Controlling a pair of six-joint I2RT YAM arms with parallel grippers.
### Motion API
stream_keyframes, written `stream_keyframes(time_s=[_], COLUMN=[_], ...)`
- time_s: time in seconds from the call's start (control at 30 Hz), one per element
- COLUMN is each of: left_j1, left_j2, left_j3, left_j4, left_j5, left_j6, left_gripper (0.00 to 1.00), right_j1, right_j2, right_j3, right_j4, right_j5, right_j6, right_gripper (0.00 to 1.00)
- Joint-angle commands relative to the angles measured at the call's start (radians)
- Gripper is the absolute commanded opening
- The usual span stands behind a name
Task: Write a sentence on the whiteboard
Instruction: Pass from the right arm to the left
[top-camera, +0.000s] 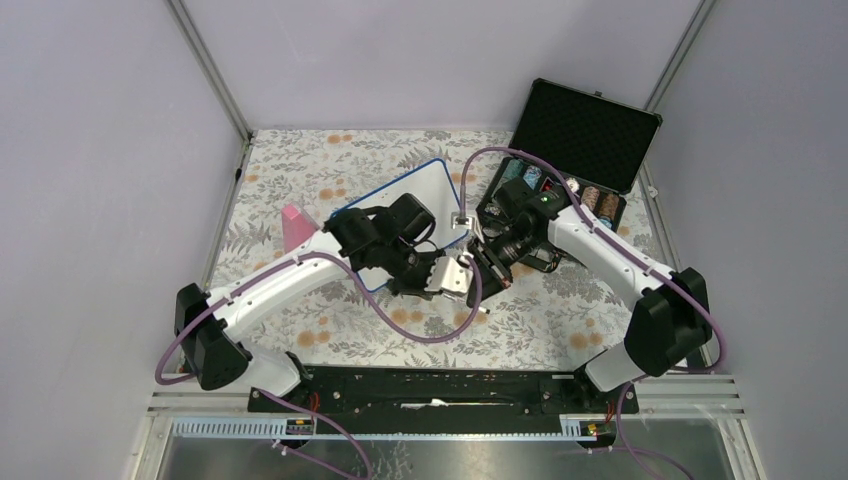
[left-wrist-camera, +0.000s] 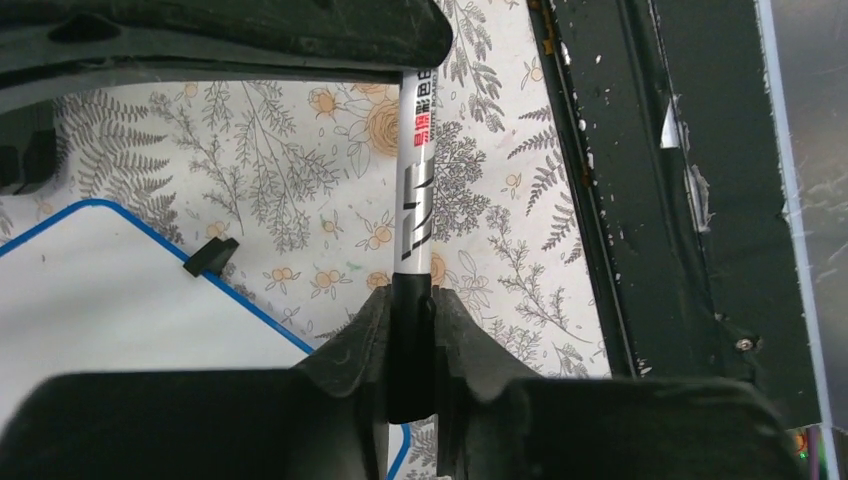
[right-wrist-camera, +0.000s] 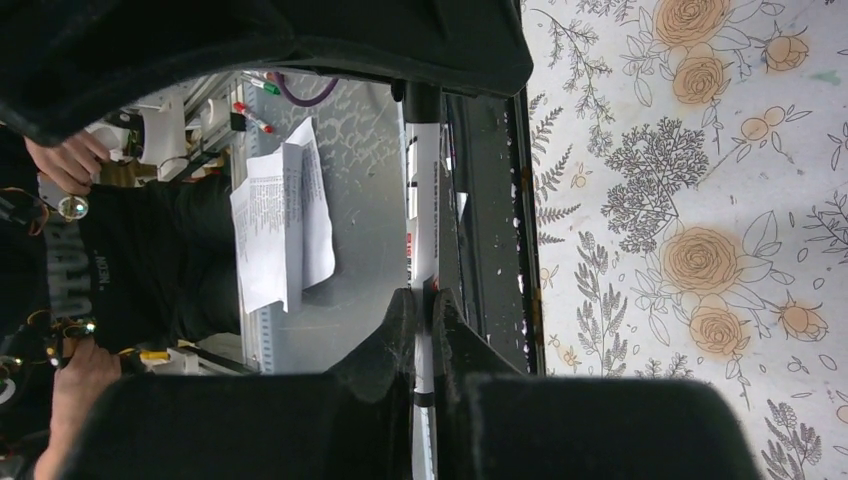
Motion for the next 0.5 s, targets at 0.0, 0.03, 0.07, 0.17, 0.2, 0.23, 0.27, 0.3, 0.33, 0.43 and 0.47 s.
stream_keyframes(time_s=[0.0,0.03,0.07,0.17,0.2,0.23,0.27,0.3,0.33,0.43,0.47], left_j1=[-0.003,0.001,0.010,0.092,0.131,0.168,0.203,0.233,0.257,0.298,0.317], left_j2=[-0.017,-0.025,-0.032,-0.069,-0.082,-0.094,-0.107,-0.117,-0.127,-0.143,-0.148], left_j3=[-0.005,-0.012,-0.021,-0.050,-0.057,-0.066,-0.078,-0.090,-0.102,-0.126,-0.133], left_j4=[0.041,0.052,0.067,0.130,0.156,0.192,0.232,0.271,0.312,0.421,0.458], left_j5=[-0.006,-0.006,0.001,0.097,0.149,0.193,0.232,0.274,0.311,0.336,0.352], left_j6=[-0.044,-0.064,-0.086,-0.182,-0.219,-0.265,-0.319,-0.362,-0.413,-0.553,-0.594], left_gripper=[0.00,0.00,0.00,0.00,0.00,0.00,0.00,0.00,0.00,0.00,0.00], right_j1=[-0.008,-0.031,-0.060,-0.175,-0.204,-0.219,-0.225,-0.227,-0.227,-0.227,-0.227], right_j2=[0.021,0.022,0.021,-0.011,-0.029,-0.050,-0.074,-0.098,-0.127,-0.208,-0.235], right_j3=[0.079,0.096,0.108,0.121,0.118,0.110,0.095,0.075,0.050,-0.049,-0.083], right_j4=[-0.018,-0.015,-0.011,0.098,0.145,0.202,0.261,0.316,0.381,0.640,0.725], right_j5=[-0.058,-0.082,-0.112,-0.155,-0.143,-0.115,-0.090,-0.078,-0.079,-0.068,-0.039], right_j6=[-0.001,0.010,0.016,0.155,0.208,0.257,0.313,0.362,0.415,0.648,0.724], right_gripper=[0.12,0.21,0.34,0.63,0.67,0.69,0.70,0.72,0.74,0.74,0.74])
